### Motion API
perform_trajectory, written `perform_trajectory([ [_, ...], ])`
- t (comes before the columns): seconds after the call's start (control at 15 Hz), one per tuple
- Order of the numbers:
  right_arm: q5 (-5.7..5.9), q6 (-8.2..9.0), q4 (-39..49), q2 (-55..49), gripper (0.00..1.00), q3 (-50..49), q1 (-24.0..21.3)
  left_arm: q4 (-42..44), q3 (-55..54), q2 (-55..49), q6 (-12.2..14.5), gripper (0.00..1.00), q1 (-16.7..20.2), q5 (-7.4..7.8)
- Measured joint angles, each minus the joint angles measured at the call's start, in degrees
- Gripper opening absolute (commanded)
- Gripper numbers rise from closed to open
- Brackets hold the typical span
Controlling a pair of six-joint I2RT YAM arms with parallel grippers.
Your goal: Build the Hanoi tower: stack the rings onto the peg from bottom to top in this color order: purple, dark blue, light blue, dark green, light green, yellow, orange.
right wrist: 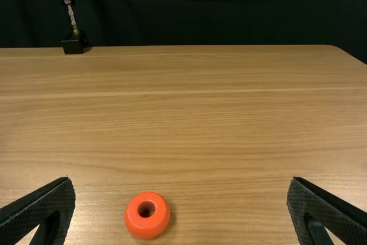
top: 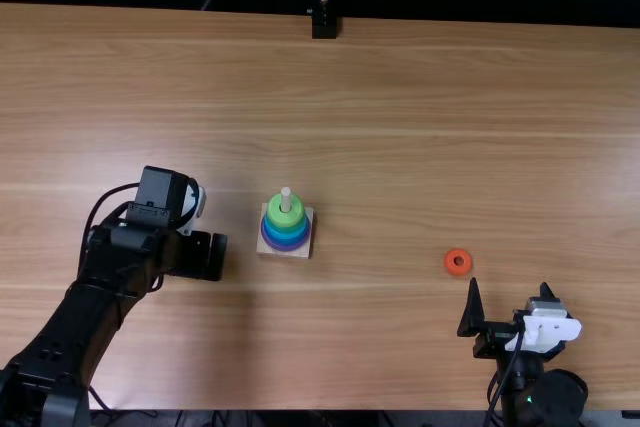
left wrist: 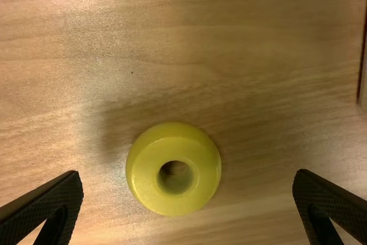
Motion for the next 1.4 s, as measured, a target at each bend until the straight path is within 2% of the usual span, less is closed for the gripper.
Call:
perform_trajectory([
  [1.0, 0.02, 0.04, 0.0, 0.0, 1.0, 0.0, 0.02, 0.24, -1.11, 4.74, 0.11, 1.0, -0.02, 0.0],
  [1.07, 0.0, 0.02, 0.02, 0.0, 1.0, 0.0, 0.02, 0.28, -1.11, 4.74, 0.07, 0.98, 0.0, 0.02],
  [1.27, 0.02, 0.02, 0.0, 0.0, 1.0, 0.0, 0.0, 0.24, -1.11, 4.74, 0.11, 0.1, -0.02, 0.04],
  [1.33, 0.02, 0.02, 0.0, 0.0, 1.0, 0.0, 0.02, 0.26, -1.11, 4.74, 0.04, 0.0, 0.0, 0.11],
  [1.4, 0.02, 0.02, 0.0, 0.0, 1.0, 0.0, 0.02, 0.28, -1.11, 4.74, 0.07, 0.0, 0.0, 0.2],
])
